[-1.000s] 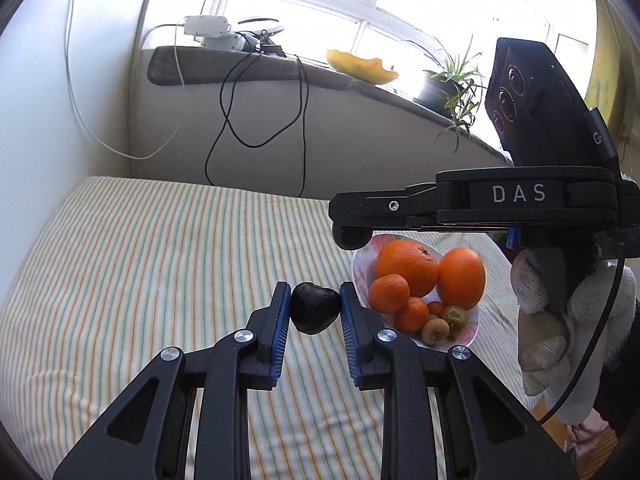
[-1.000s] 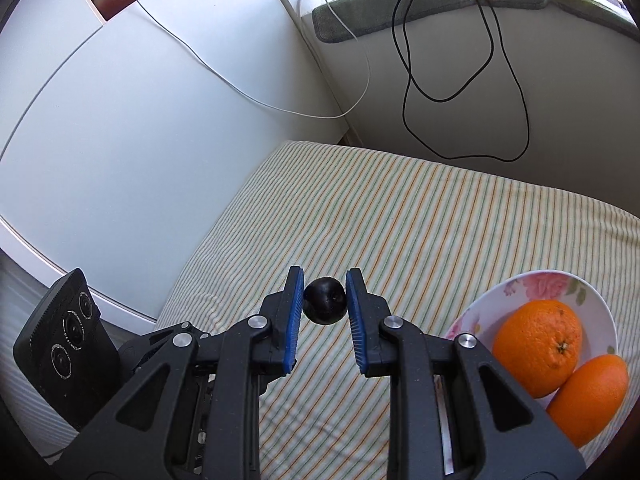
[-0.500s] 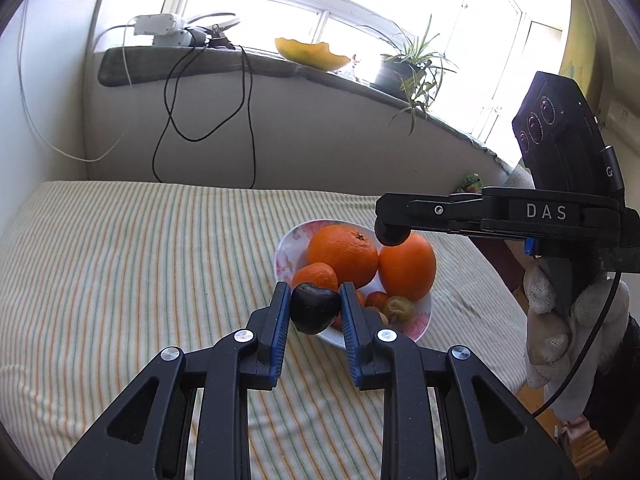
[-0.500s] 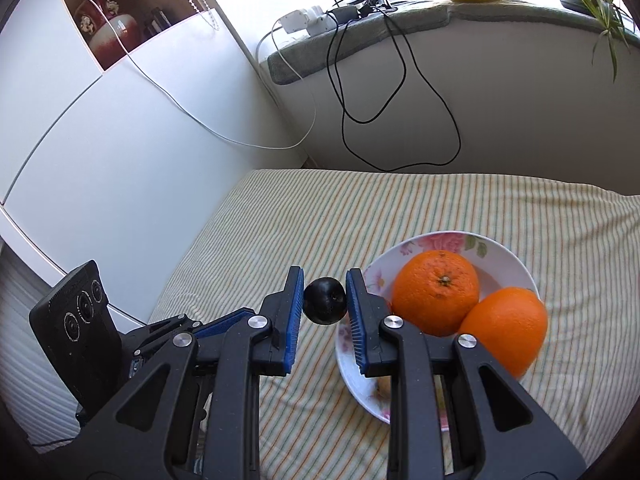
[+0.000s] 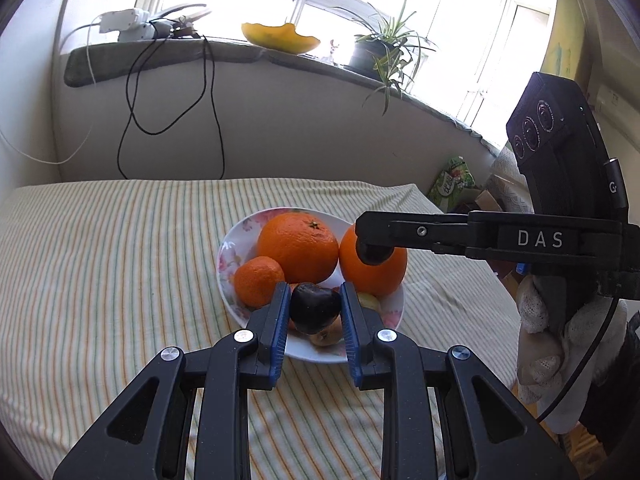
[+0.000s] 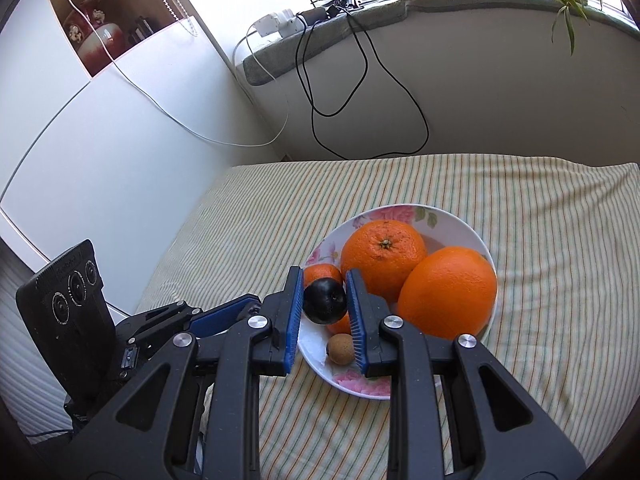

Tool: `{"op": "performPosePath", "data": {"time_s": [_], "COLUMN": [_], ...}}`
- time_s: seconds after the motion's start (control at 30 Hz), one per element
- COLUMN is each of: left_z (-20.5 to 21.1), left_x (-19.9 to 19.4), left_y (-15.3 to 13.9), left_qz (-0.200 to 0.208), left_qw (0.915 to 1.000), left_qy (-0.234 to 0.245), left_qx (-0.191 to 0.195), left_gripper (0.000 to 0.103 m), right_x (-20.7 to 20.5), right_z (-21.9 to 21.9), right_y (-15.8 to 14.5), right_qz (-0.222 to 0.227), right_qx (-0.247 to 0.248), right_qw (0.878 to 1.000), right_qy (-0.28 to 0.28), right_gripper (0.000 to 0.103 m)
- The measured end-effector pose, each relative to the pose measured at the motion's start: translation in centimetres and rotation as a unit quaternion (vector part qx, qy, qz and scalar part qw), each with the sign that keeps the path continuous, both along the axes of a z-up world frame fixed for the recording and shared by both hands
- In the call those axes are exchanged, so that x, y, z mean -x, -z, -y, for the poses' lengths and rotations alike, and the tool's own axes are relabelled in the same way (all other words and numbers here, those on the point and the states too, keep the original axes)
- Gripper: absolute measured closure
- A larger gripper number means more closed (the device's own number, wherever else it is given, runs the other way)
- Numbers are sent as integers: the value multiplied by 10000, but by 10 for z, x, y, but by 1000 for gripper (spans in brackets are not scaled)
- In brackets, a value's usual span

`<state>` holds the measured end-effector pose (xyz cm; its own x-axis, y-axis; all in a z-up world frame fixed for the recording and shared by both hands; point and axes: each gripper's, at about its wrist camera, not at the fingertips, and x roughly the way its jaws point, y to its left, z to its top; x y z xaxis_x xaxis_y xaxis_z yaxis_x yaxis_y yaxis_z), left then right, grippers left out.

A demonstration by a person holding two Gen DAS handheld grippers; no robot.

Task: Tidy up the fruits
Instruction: 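Carry the plum in the left tool while the right tool carries its plum to the plate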

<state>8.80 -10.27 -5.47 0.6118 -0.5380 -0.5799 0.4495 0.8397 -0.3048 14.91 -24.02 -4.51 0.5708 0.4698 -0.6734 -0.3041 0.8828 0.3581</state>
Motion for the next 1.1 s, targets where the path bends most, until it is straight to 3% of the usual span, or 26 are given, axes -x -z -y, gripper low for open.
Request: {"op": "performPosePath", "data": {"time_s": [1.03,1.1], "left_z": [22,22], "left_x": [-8,-8], "left_y": [4,4], "left_qz": [-62,-62], "left_qw": [9996,9996], "left_qy": [174,175], "left_qx": [-213,-226], "left_gripper": [80,79], "right_x": [1,1], "right_z": [16,17], "right_y": [11,11], "right_qz": [-134,-139], "right_qx": [-83,-74], "right_qw": [9998,9998], "right_qy": [138,150], "right_gripper": [80,70]}}
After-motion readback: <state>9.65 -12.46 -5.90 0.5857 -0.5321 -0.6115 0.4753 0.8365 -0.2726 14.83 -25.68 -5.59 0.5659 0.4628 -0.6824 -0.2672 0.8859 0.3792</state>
